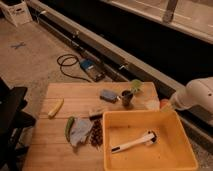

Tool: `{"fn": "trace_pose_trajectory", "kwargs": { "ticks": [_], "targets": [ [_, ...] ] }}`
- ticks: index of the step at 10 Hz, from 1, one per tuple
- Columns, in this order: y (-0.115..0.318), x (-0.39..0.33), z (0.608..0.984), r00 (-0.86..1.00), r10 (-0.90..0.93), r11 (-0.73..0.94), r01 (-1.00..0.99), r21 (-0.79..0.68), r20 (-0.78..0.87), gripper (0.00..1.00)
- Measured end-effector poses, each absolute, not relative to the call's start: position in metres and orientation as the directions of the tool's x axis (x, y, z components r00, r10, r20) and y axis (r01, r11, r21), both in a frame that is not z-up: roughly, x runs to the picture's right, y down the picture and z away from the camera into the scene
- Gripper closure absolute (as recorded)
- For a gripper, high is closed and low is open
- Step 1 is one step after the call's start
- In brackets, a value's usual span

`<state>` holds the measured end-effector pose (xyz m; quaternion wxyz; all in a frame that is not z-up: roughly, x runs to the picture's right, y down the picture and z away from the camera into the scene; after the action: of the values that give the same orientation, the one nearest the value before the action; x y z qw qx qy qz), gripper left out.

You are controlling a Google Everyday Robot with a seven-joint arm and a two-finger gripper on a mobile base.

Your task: Place apple in paper cup

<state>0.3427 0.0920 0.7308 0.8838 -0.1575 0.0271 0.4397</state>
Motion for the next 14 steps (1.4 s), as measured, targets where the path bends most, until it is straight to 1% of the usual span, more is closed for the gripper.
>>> {"fn": "trace_pose_trajectory", "kwargs": {
  "ticks": [1, 2, 4, 5, 7, 8, 9, 12, 14],
  "targets": [
    [0.089, 0.344, 0.732, 0.607, 0.773, 0.564, -0.791, -0.237, -0.187, 0.79],
    [0.084, 0.34, 0.732, 0.607, 0.772, 0.57, -0.792, -0.217, -0.187, 0.83],
    [0.072, 0.327, 0.735, 0.615, 0.768, 0.586, -0.787, -0.192, -0.177, 0.98],
    [0.067, 0.322, 0.738, 0.622, 0.765, 0.594, -0.782, -0.188, -0.167, 1.0],
    [0.062, 0.313, 0.747, 0.632, 0.76, 0.601, -0.772, -0.206, -0.151, 0.99],
    [0.06, 0.307, 0.753, 0.637, 0.757, 0.603, -0.766, -0.222, -0.143, 0.95],
    [0.059, 0.304, 0.76, 0.642, 0.755, 0.604, -0.76, -0.239, -0.133, 0.86],
    [0.056, 0.293, 0.778, 0.654, 0.747, 0.606, -0.744, -0.282, -0.118, 0.56],
    [0.058, 0.294, 0.782, 0.651, 0.749, 0.599, -0.744, -0.296, -0.122, 0.35]
  ]
}}
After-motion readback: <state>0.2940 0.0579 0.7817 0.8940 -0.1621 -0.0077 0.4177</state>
